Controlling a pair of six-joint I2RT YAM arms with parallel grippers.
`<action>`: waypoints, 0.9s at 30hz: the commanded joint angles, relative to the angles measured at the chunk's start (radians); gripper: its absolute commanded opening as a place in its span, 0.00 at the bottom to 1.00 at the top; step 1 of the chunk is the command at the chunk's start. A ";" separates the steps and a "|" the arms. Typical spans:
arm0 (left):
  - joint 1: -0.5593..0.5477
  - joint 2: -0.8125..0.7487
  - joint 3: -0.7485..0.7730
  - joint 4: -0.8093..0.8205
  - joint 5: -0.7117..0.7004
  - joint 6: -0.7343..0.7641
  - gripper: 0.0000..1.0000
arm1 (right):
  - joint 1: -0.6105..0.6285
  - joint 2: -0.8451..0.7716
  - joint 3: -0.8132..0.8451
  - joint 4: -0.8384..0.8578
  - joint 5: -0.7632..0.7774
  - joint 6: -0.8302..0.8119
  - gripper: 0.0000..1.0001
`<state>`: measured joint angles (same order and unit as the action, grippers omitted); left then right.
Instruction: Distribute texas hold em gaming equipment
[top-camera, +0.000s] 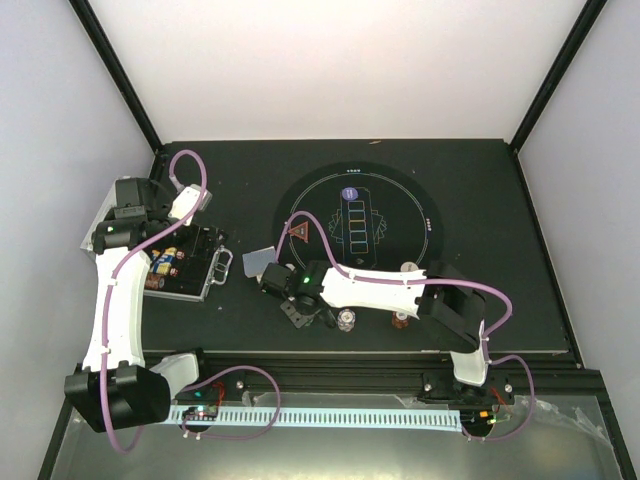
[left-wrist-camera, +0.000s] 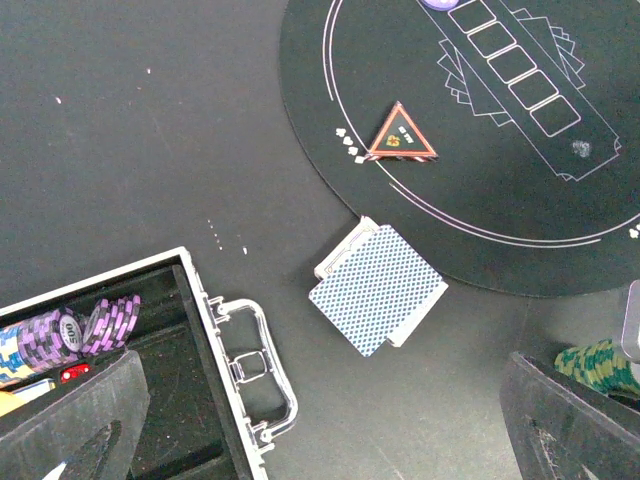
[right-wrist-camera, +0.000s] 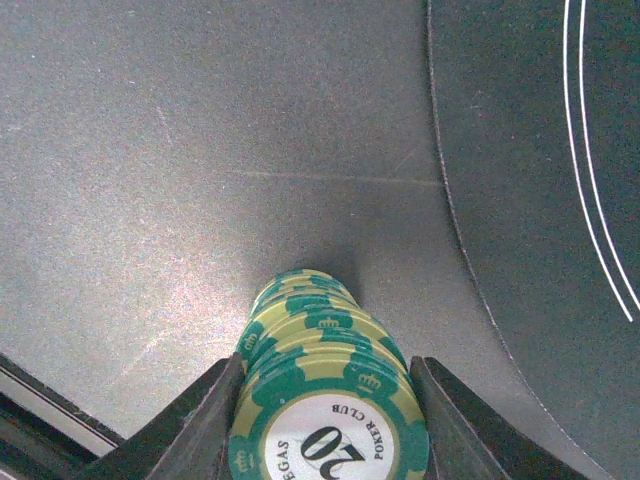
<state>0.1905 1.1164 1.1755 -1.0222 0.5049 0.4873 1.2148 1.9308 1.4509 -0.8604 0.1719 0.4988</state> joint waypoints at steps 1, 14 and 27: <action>0.007 -0.012 0.032 -0.021 0.035 0.013 0.99 | -0.004 -0.052 0.049 -0.024 -0.006 -0.003 0.41; 0.010 0.000 0.031 -0.021 0.043 0.010 0.99 | -0.082 -0.051 0.191 -0.102 0.046 -0.048 0.35; 0.013 0.015 0.036 -0.024 0.055 0.015 0.99 | -0.359 0.232 0.477 -0.121 0.039 -0.182 0.36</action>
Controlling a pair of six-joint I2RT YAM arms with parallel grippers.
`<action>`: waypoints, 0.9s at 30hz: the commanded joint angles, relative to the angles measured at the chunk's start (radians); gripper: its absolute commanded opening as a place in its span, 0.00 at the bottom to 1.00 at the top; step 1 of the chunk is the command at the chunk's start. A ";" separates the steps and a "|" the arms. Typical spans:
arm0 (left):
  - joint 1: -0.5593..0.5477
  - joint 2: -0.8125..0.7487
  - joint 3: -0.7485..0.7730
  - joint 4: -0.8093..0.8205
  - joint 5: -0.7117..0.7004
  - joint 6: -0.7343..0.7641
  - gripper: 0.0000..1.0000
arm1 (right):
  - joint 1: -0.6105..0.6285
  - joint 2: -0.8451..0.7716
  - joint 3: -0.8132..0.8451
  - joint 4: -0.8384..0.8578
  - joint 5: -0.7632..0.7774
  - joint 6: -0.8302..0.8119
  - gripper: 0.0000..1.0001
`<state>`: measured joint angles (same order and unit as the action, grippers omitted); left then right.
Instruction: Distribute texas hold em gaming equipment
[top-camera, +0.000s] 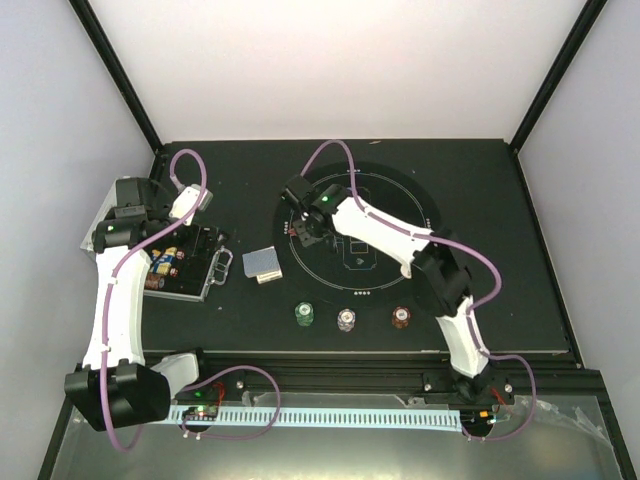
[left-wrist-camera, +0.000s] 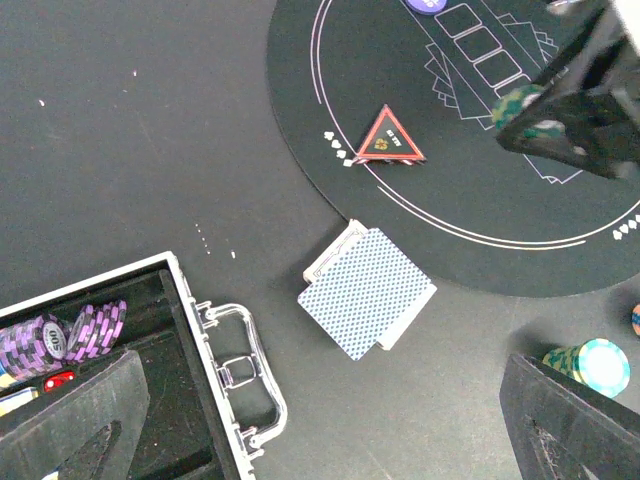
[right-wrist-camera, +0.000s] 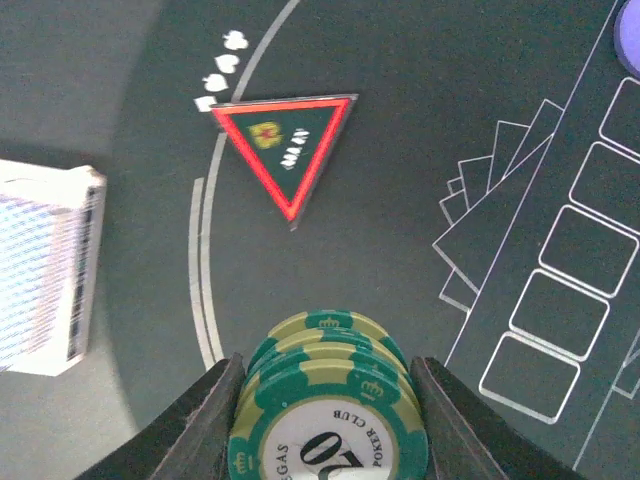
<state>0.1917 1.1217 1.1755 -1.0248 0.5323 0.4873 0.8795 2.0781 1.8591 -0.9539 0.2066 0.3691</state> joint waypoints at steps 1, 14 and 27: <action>0.014 0.013 0.036 -0.021 0.028 0.018 0.99 | -0.033 0.106 0.079 -0.026 -0.002 -0.053 0.36; 0.015 0.033 0.038 -0.002 0.051 0.015 0.99 | -0.077 0.262 0.081 0.064 -0.070 -0.073 0.36; 0.016 0.035 0.032 0.002 0.053 0.022 0.99 | -0.084 0.295 0.074 0.094 -0.082 -0.052 0.50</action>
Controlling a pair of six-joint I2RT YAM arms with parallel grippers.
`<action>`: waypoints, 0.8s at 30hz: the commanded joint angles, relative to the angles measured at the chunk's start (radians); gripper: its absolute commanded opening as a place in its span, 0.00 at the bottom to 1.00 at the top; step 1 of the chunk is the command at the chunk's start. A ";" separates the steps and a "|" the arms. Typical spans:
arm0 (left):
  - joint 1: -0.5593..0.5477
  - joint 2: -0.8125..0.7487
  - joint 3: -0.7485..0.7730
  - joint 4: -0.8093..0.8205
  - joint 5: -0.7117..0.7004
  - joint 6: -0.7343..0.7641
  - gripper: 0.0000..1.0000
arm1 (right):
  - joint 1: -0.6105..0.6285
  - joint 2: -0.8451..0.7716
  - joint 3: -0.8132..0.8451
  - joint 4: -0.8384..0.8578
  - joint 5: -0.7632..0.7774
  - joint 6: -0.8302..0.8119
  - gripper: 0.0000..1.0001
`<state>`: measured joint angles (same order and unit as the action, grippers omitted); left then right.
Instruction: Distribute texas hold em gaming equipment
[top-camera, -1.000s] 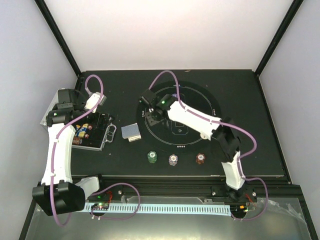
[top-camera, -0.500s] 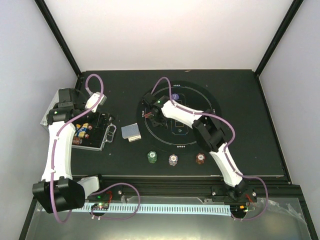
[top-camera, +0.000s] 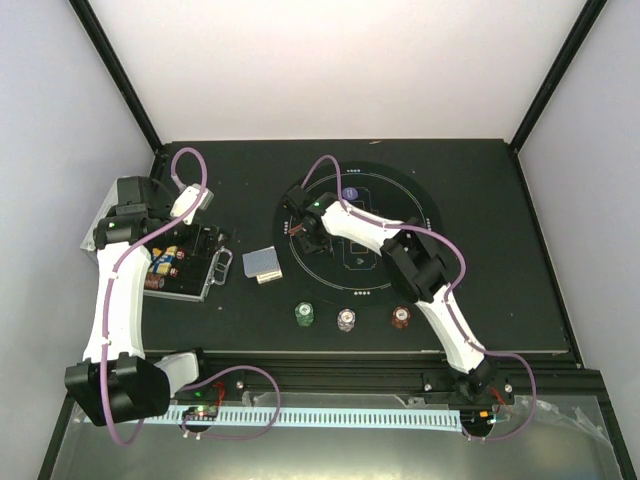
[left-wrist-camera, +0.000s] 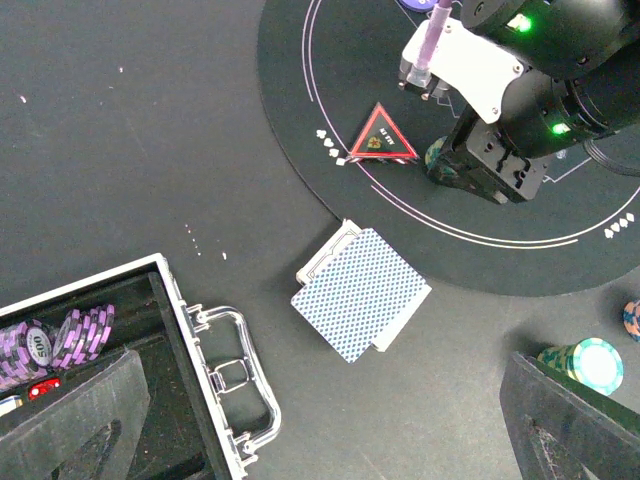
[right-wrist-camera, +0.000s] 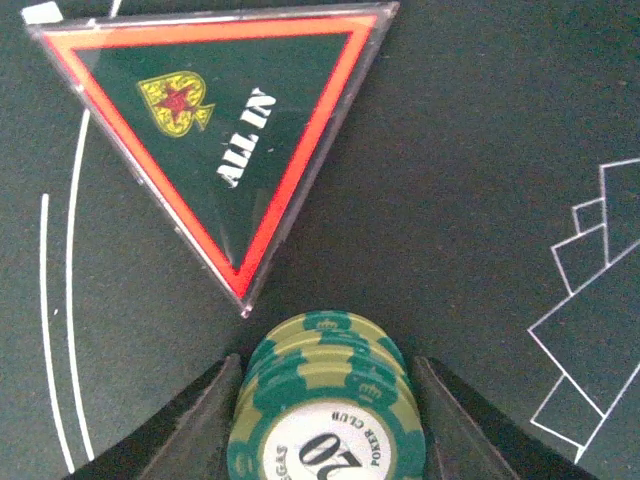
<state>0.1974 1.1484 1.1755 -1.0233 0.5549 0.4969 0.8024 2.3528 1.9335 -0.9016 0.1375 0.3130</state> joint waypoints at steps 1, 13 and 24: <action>0.010 0.008 0.032 0.000 0.030 0.011 0.99 | -0.007 0.015 -0.005 0.041 -0.010 0.006 0.55; 0.011 0.001 0.057 -0.026 0.035 0.005 0.99 | 0.059 -0.270 -0.131 0.021 0.086 0.026 0.74; 0.013 -0.007 0.064 -0.032 0.052 -0.013 0.99 | 0.345 -0.506 -0.502 0.094 0.042 0.173 0.84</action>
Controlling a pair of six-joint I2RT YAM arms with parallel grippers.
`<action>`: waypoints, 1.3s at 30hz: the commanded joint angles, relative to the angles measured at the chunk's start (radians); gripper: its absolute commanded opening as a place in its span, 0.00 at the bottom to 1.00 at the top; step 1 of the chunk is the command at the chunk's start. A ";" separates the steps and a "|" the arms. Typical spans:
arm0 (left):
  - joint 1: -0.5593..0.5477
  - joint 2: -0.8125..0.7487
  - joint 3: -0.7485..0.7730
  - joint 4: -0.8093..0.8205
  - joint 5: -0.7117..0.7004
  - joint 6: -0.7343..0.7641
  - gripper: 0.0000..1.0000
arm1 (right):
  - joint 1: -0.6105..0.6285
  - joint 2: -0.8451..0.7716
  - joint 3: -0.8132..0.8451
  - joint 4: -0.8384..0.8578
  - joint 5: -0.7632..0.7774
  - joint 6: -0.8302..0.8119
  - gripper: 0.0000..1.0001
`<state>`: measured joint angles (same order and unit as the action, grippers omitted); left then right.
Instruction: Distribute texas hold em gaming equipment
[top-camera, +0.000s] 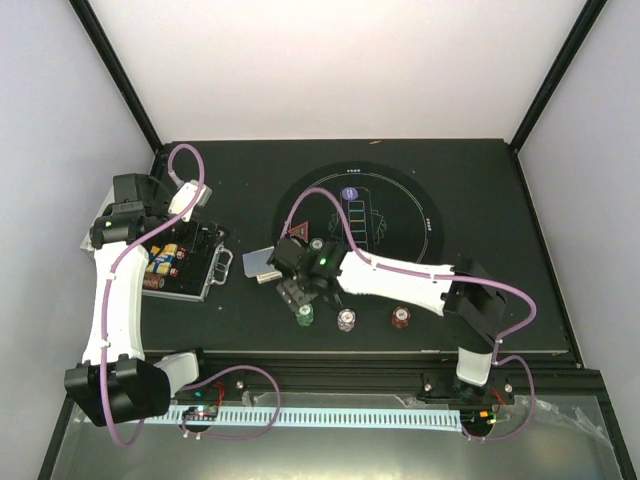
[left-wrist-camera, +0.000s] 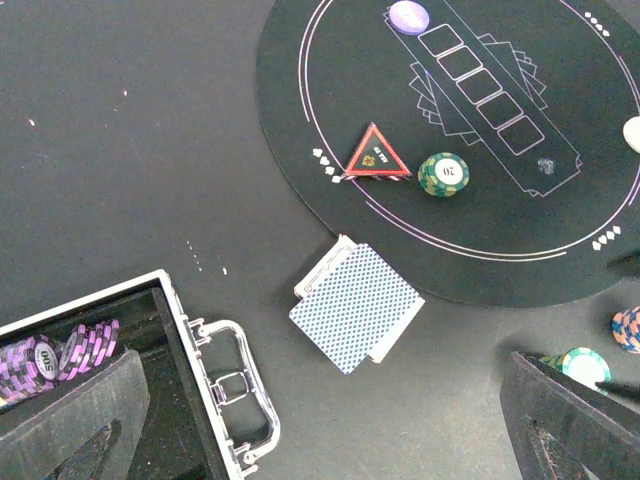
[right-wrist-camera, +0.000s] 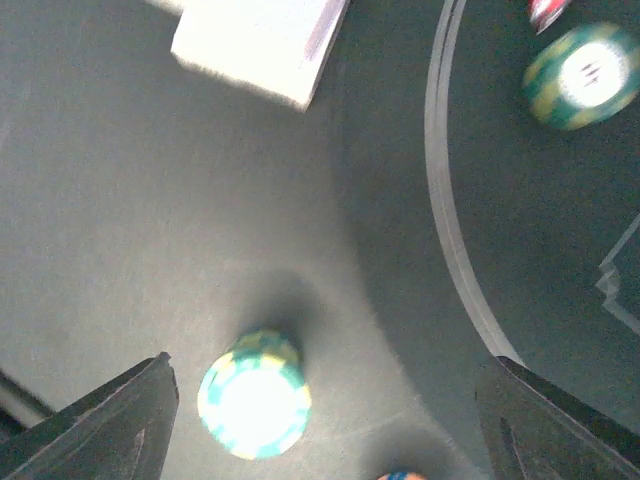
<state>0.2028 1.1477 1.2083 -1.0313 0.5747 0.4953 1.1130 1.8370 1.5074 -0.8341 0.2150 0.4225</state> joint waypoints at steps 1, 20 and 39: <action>0.008 -0.006 0.032 -0.025 0.035 -0.014 0.99 | 0.044 0.014 -0.083 0.028 -0.045 0.064 0.85; 0.007 -0.008 0.054 -0.028 0.038 -0.021 0.99 | 0.071 0.139 -0.077 0.058 -0.111 0.044 0.81; 0.011 -0.009 0.051 -0.029 0.032 -0.013 0.99 | 0.075 0.136 -0.048 0.036 -0.097 0.036 0.65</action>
<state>0.2039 1.1450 1.2255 -1.0470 0.5869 0.4850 1.1782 1.9869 1.4223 -0.7883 0.1070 0.4576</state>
